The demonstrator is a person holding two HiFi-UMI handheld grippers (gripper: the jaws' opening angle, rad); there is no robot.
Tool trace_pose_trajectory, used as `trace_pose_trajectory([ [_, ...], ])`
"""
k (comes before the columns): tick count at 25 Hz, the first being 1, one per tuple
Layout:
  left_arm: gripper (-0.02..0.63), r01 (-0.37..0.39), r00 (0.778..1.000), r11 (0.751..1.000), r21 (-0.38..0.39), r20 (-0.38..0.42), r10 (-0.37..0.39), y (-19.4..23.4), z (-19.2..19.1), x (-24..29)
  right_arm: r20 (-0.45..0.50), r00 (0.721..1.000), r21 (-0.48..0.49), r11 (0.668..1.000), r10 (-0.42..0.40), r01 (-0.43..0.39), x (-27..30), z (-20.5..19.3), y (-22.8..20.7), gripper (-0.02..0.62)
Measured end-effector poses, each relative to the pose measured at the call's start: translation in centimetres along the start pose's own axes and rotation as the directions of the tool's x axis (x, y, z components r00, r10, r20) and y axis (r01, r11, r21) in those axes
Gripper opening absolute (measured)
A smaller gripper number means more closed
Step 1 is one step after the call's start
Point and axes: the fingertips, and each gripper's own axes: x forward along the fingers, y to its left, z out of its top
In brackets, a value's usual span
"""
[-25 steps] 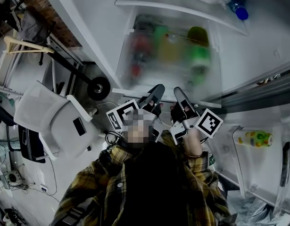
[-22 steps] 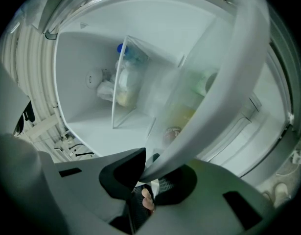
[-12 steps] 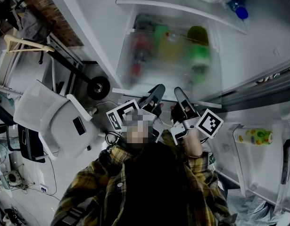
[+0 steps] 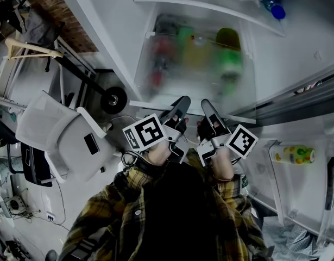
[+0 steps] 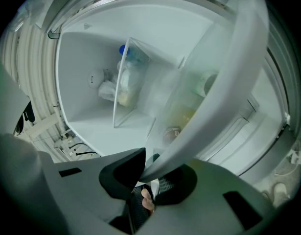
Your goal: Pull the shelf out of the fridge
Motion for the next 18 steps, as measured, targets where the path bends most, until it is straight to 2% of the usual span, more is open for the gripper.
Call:
trace_pose_trajectory([
  [18, 0.048, 0.0, 1.0, 1.0, -0.001, 0.008, 0.0, 0.25, -0.3, -0.18, -0.004, 1.0, 0.01, 1.0, 0.007, -0.007, -0.19, -0.28, -0.27, 0.063],
])
